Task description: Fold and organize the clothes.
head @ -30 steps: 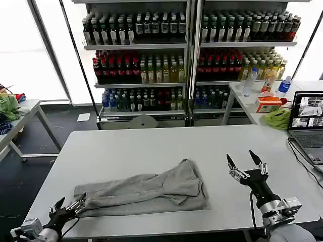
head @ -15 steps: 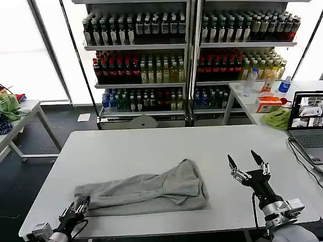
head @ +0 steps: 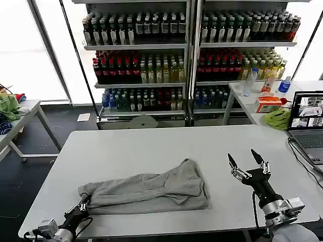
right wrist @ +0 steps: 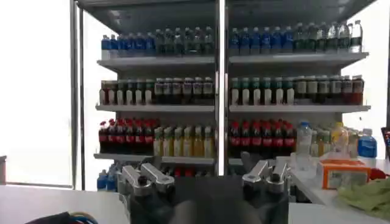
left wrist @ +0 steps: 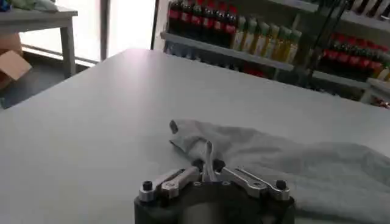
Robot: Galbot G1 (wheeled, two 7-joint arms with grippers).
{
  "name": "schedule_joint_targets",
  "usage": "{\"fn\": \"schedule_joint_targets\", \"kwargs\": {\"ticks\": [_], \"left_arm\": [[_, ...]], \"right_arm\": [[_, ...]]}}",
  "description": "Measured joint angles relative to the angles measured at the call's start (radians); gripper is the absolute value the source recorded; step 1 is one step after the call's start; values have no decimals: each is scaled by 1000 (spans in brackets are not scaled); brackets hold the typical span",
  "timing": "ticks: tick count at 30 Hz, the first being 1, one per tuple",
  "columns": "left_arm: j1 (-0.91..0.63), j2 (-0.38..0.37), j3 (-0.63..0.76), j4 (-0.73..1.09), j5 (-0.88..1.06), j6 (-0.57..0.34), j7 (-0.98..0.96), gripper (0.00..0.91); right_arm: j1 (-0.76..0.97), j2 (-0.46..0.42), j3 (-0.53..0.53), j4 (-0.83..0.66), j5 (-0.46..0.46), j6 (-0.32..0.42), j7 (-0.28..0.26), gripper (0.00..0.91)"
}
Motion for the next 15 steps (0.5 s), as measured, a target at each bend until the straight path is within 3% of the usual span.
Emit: {"fn": "schedule_joint_targets", "kwargs": {"ticks": [15], "left_arm": [[-118,212,-222,182,70,47,123,0]], "right_arm": [[14,-7,2,12,5,-7,8,907]]}}
